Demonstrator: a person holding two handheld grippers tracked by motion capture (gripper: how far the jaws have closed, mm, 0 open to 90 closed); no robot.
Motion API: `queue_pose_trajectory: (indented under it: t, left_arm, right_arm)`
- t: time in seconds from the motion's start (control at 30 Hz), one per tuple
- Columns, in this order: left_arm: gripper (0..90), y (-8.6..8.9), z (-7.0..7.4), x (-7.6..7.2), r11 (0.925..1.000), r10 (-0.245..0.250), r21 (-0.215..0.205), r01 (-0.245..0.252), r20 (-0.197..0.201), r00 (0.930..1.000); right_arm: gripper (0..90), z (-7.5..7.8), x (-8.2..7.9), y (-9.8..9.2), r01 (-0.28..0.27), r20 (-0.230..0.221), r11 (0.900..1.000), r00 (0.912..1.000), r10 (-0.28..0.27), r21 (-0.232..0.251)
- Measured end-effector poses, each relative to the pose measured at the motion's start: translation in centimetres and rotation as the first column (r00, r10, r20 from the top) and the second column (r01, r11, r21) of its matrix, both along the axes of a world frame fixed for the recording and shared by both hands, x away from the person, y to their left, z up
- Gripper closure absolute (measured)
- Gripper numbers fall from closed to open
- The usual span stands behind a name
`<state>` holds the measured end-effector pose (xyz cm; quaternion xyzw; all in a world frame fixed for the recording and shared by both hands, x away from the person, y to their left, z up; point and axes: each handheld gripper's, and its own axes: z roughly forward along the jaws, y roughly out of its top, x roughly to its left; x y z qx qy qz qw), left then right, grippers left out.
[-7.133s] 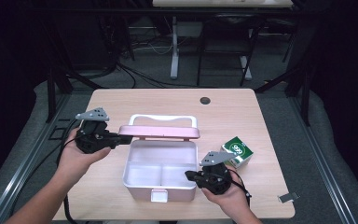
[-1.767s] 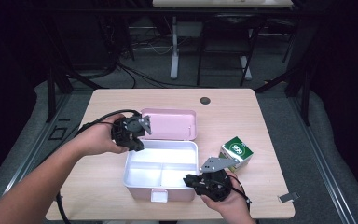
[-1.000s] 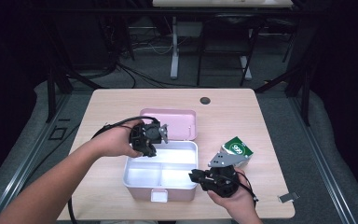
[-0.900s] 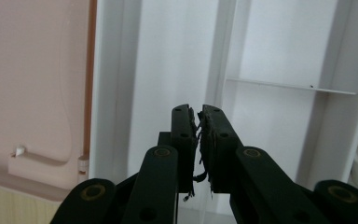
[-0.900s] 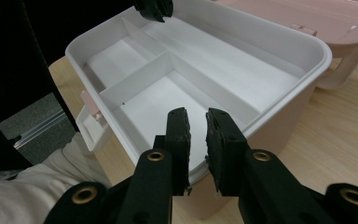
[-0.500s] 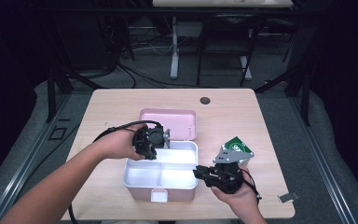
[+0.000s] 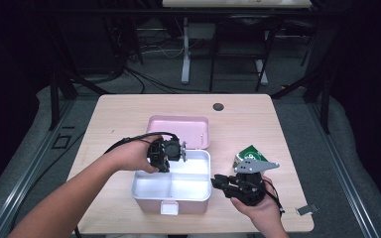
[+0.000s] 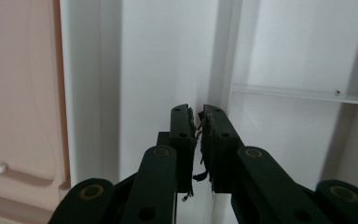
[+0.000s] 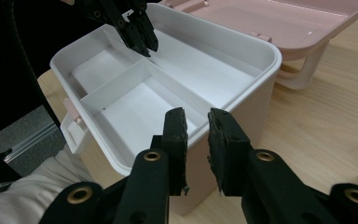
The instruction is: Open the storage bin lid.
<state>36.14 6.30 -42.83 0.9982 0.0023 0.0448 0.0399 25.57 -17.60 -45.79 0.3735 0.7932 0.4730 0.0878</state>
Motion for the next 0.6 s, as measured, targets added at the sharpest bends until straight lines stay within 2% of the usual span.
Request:
queue_pose_trajectory:
  t: [0.17,0.3,0.5,0.6]
  left_arm:
    - [83.3,0.3,0.5,-0.1,0.9999,0.008,-0.008,-0.008,-0.004,1.0]
    - [83.4,0.7,1.3,-0.4,0.9995,0.013,-0.03,-0.014,-0.027,0.9995]
    - [86.0,0.4,1.0,-0.6,0.9999,0.005,-0.012,-0.005,-0.01,0.9999]
    - [85.3,0.5,1.3,-0.6,0.9995,0.007,-0.031,-0.008,-0.031,0.9995]
  right_arm:
    - [76.6,0.0,0.0,-0.3,0.009,-0.002,1.0,1.0,-0.009,0.006]
    - [76.7,0.0,0.1,-0.5,0.025,0.002,1.0,0.9997,-0.025,0.008]
    - [76.6,0.0,0.1,-0.4,0.021,0.005,1.0,0.9998,-0.021,0.007]
    - [76.6,0.1,0.1,-0.5,0.022,0.001,1.0,0.9998,-0.022,0.003]
